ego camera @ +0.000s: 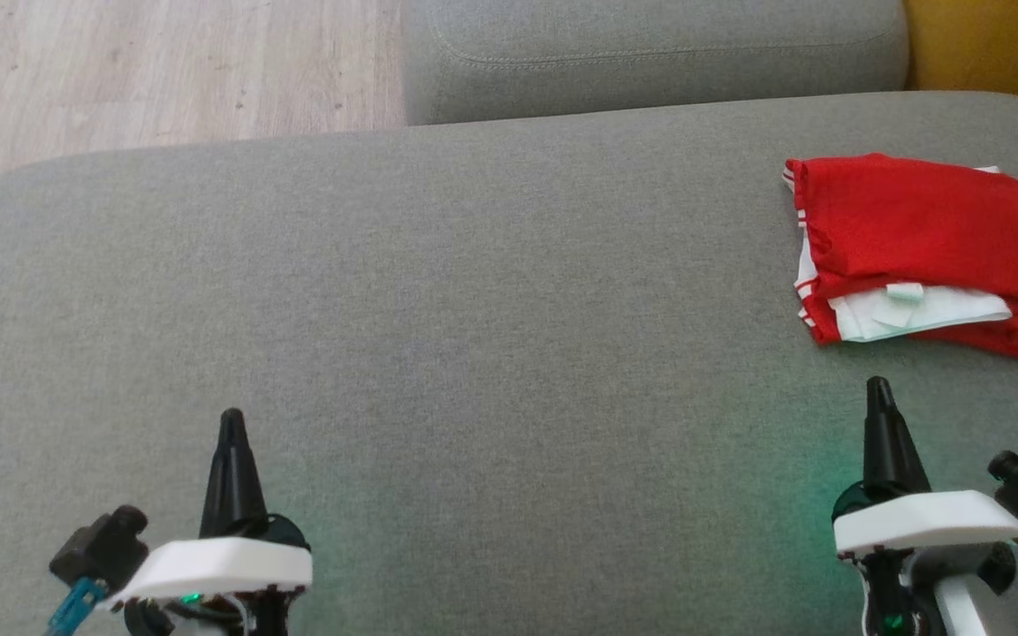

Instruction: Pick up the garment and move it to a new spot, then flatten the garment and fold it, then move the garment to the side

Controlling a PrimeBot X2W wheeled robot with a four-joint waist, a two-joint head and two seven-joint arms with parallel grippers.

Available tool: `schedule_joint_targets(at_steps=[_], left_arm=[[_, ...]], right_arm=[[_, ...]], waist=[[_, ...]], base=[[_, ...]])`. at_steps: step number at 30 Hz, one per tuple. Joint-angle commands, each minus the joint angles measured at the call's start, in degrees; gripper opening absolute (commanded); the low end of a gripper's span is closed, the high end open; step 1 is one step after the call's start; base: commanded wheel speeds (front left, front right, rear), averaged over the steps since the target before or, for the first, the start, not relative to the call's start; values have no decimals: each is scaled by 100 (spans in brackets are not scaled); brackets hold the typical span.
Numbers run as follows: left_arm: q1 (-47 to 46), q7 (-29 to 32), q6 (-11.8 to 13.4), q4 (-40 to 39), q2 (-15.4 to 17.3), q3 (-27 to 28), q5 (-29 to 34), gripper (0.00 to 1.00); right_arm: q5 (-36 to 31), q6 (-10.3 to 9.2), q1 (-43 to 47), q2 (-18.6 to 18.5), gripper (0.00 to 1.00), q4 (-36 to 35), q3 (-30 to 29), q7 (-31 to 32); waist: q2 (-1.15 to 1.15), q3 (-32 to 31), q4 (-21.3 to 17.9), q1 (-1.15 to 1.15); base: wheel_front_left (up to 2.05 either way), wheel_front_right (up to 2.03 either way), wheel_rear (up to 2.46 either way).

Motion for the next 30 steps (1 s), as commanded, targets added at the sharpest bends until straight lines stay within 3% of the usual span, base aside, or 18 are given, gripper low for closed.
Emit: schedule_joint_targets(at_steps=[1, 30], left_arm=[[-296, 46, -54, -146, 74, 132, -179, 0], [-366, 510, -181, -57, 102, 496, -1815, 0]], right_arm=[[214, -2, -278, -86, 0, -211, -18, 37], [2047, -3, -321, -113, 0, -289, -188, 492]], waist=[[0, -6, -1, 0], [0, -101, -16, 0]], base=[[0, 0, 0], [0, 0, 0]])
